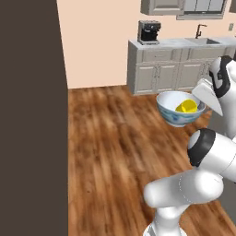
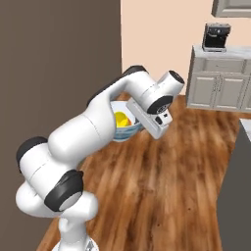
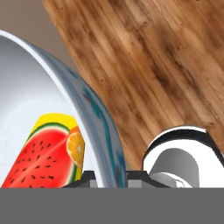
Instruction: Place the cup inside the bowl on the dining table and move the bowl to any counter.
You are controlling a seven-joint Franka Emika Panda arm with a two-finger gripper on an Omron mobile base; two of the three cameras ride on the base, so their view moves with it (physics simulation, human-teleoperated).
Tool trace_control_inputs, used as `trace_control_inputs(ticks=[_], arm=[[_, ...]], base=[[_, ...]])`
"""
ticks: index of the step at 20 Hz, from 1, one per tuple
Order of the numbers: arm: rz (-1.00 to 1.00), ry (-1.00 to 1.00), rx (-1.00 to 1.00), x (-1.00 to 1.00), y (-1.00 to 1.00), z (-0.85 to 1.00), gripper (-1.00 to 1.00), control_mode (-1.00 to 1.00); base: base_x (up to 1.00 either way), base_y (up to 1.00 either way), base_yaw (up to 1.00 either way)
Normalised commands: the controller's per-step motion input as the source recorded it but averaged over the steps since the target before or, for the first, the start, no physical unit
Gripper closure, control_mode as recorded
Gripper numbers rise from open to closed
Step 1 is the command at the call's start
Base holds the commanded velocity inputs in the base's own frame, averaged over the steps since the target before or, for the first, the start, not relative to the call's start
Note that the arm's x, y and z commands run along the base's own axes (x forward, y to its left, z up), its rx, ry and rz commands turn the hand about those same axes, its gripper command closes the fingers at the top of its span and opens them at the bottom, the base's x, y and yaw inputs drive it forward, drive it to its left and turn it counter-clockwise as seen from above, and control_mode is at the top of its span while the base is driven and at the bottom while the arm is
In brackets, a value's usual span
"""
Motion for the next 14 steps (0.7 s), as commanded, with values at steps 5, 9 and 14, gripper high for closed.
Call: trace_control_inputs(ticks=[5, 9, 14], arm=[[0.0, 0.0, 0.0, 0.0, 0.0, 0.0, 1.0, 1.0], [0.0, 0.0, 0.0, 0.0, 0.0, 0.0, 1.0, 1.0], [0.0, 0.0, 0.0, 0.0, 0.0, 0.0, 1.0, 1.0]], base=[[1.0, 0.25, 0.0], [1.0, 0.16, 0.0], [1.0, 0.17, 0.0]])
